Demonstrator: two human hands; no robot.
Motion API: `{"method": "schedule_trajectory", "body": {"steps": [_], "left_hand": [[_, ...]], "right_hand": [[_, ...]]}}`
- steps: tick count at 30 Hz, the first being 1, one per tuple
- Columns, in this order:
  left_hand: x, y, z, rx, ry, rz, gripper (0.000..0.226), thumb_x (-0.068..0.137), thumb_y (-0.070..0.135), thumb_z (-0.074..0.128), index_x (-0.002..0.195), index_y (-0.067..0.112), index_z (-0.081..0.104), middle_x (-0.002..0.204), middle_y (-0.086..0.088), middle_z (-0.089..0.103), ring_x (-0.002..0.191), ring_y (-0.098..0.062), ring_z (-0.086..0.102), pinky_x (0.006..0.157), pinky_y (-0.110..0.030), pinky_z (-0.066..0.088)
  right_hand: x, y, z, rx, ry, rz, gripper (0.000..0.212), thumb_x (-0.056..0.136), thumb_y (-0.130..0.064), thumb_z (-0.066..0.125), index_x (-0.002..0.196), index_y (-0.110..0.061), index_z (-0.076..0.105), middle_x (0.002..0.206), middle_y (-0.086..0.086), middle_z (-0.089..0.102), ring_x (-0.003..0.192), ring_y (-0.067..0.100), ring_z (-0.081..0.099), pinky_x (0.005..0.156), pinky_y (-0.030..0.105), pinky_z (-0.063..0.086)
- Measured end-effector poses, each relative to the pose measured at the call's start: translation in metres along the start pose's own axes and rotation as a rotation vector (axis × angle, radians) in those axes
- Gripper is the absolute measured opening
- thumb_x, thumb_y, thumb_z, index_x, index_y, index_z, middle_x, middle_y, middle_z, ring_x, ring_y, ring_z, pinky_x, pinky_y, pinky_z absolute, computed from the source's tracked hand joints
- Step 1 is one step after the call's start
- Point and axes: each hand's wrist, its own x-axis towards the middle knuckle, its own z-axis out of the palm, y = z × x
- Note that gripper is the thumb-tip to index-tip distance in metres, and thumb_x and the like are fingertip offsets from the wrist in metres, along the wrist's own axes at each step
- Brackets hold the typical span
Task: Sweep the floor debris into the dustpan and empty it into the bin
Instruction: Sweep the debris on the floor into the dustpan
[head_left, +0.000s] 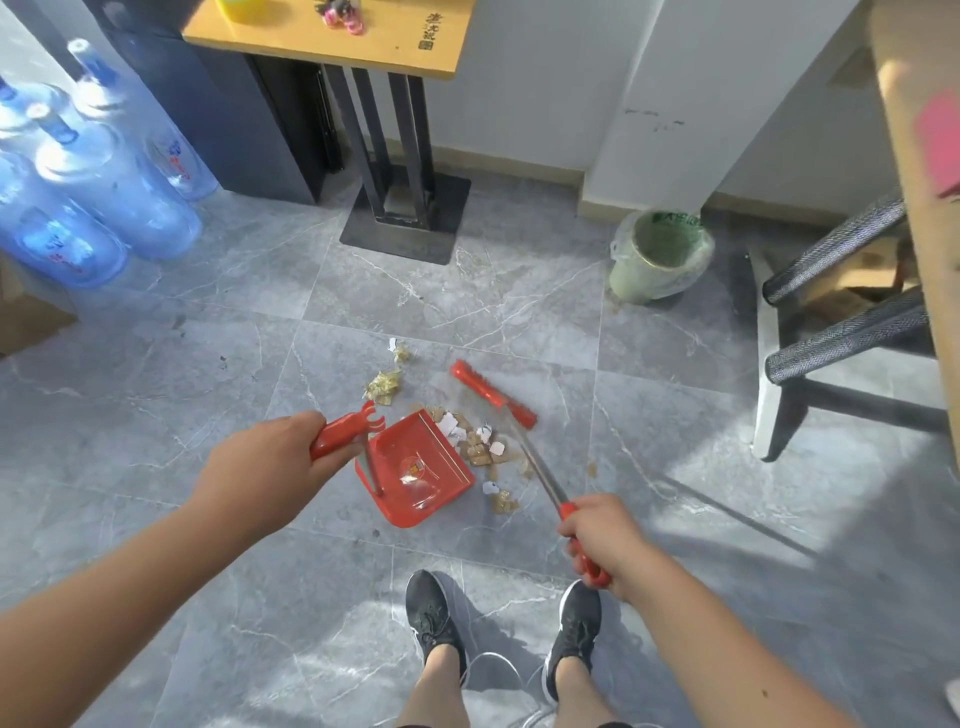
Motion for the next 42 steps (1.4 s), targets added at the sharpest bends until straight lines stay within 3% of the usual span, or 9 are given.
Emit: {"method": "schedule_trajectory", "body": {"steps": [7,13,18,25,36,42], "left_hand": [[-0.001,0.045,-0.001,0.048,-0.057,0.080,0.053,0.092,0.069,0.046,0.070,0.020,0.046,0.061,0.004,0.055,0.054,-0.013,0.052,0.047,-0.030,0.036],[0.001,0.088,0.005,0.077,-0.056,0.186,0.057,0.087,0.074,0.047,0.066,0.021,0.046,0.058,0.006,0.053,0.054,-0.016,0.050,0.049,-0.030,0.038],[0.000,0.116,0.007,0.081,-0.069,0.280,0.054,0.089,0.069,0.051,0.066,0.020,0.049,0.057,0.003,0.055,0.054,-0.016,0.053,0.049,-0.030,0.043],[-0.002,0.135,0.013,0.078,-0.094,0.339,0.058,0.088,0.071,0.051,0.065,0.018,0.050,0.058,-0.002,0.056,0.056,-0.021,0.054,0.054,-0.035,0.049],[-0.011,0.126,0.015,0.119,-0.106,0.387,0.058,0.087,0.072,0.050,0.064,0.019,0.051,0.056,-0.001,0.056,0.054,-0.018,0.053,0.049,-0.029,0.041],[-0.021,0.103,0.007,0.107,-0.099,0.371,0.056,0.085,0.071,0.054,0.063,0.020,0.050,0.053,0.000,0.054,0.054,-0.020,0.054,0.050,-0.029,0.041]], "right_hand": [[0.021,-0.002,-0.018,0.120,0.170,-0.022,0.022,0.088,0.002,0.048,0.107,0.000,0.057,0.061,0.016,0.051,0.045,0.021,0.046,0.039,0.021,0.036],[0.020,0.003,-0.056,0.357,0.213,-0.001,0.013,0.087,0.004,0.050,0.095,-0.003,0.058,0.054,0.007,0.044,0.033,0.014,0.038,0.036,0.016,0.031],[0.003,0.030,-0.086,0.521,0.210,0.019,0.021,0.092,0.007,0.042,0.084,-0.012,0.049,0.066,0.005,0.040,0.045,0.012,0.034,0.034,0.012,0.026],[-0.012,0.085,-0.106,0.616,0.268,0.079,0.023,0.092,0.009,0.039,0.082,-0.012,0.046,0.064,0.006,0.038,0.047,0.013,0.033,0.035,0.011,0.027],[-0.020,0.127,-0.051,0.689,0.158,0.194,0.021,0.092,0.004,0.038,0.088,-0.014,0.047,0.059,0.004,0.038,0.030,0.008,0.037,0.039,0.012,0.029],[-0.028,0.116,-0.007,0.729,0.074,0.201,0.027,0.091,0.005,0.040,0.109,-0.010,0.052,0.064,0.005,0.039,0.035,0.010,0.039,0.037,0.014,0.031]]}}
